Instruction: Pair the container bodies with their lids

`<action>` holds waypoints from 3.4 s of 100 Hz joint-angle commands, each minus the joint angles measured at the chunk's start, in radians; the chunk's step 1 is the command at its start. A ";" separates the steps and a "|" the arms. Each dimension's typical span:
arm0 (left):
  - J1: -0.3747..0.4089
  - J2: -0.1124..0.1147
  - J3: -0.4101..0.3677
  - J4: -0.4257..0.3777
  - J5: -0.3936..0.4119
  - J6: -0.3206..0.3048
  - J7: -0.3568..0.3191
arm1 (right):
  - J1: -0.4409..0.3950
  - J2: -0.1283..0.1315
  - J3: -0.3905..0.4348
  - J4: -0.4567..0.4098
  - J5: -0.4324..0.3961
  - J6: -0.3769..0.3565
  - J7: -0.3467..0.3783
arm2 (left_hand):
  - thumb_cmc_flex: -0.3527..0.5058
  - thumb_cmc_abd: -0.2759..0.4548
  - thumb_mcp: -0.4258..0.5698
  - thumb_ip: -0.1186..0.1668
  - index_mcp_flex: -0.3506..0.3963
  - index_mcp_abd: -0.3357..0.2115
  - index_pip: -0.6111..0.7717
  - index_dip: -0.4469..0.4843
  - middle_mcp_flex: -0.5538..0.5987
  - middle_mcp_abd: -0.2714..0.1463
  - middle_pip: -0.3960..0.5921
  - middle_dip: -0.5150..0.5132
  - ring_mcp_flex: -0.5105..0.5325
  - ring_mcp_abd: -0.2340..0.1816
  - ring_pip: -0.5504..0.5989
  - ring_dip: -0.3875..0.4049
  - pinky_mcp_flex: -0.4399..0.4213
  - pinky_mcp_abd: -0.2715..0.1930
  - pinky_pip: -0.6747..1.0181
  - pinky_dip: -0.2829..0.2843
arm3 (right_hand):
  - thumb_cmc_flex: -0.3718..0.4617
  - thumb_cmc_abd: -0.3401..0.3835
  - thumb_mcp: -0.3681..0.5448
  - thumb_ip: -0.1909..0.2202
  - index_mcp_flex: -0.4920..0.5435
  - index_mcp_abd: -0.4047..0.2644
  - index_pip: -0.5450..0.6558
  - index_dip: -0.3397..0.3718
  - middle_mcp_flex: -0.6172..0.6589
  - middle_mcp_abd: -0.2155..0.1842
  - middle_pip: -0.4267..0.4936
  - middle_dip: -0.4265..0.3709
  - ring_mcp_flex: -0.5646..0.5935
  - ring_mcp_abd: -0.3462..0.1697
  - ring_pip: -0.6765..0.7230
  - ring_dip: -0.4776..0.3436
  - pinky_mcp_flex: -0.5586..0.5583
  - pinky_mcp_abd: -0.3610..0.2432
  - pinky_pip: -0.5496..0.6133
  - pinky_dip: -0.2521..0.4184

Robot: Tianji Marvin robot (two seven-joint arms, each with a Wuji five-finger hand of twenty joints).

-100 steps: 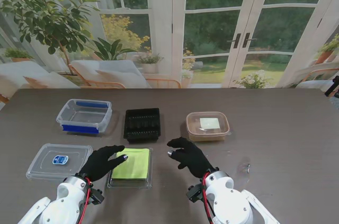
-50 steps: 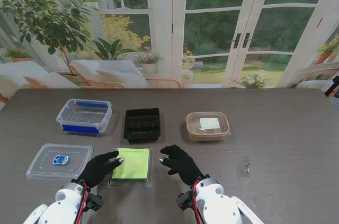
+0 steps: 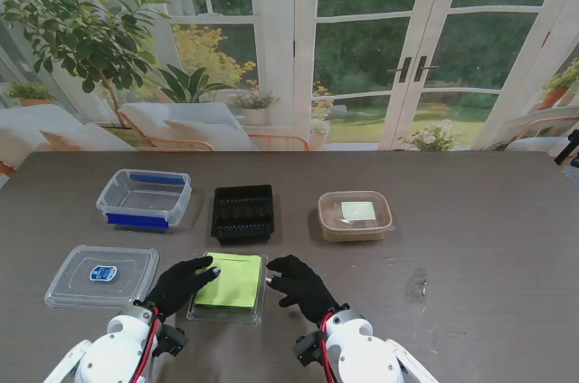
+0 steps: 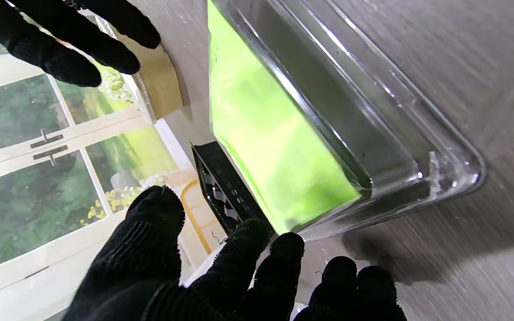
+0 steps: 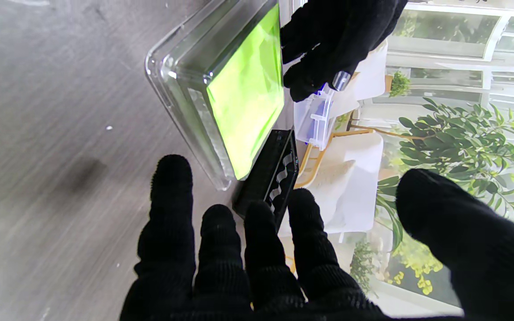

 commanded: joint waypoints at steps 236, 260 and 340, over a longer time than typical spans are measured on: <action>0.078 -0.041 0.091 -0.094 -0.005 0.179 0.103 | 0.146 -0.048 -0.186 0.198 -0.090 0.071 -0.006 | 0.284 0.087 -0.105 0.024 0.078 0.180 0.010 0.005 0.085 0.178 0.018 -0.007 0.139 0.112 0.044 0.004 0.237 0.117 -0.247 0.045 | -0.097 0.083 -0.049 0.022 -0.156 0.094 0.045 -0.044 -0.151 0.037 -0.071 -0.062 -0.186 0.036 -0.021 -0.045 -0.553 -0.101 -0.205 -0.172; 0.090 -0.039 0.081 -0.092 -0.032 0.170 0.086 | 0.134 -0.050 -0.173 0.191 -0.068 0.082 -0.007 | 0.307 0.098 -0.130 0.028 0.088 0.122 0.015 0.006 0.095 0.121 0.033 0.022 0.142 0.057 0.040 0.023 0.208 0.049 -0.213 0.097 | -0.092 0.080 -0.046 0.022 -0.155 0.093 0.049 -0.042 -0.150 0.037 -0.069 -0.060 -0.181 0.032 -0.020 -0.045 -0.546 -0.101 -0.202 -0.171; 0.116 -0.029 0.092 -0.093 -0.100 0.031 0.047 | 0.116 -0.062 -0.164 0.183 -0.005 0.069 -0.026 | 0.330 0.095 -0.162 0.034 0.167 0.123 0.039 0.017 0.185 0.111 0.042 0.032 0.212 0.051 0.083 0.026 0.297 0.058 -0.205 0.090 | -0.086 0.080 -0.039 0.021 -0.154 0.089 0.066 -0.035 -0.149 0.033 -0.065 -0.057 -0.182 0.020 -0.020 -0.046 -0.552 -0.115 -0.197 -0.171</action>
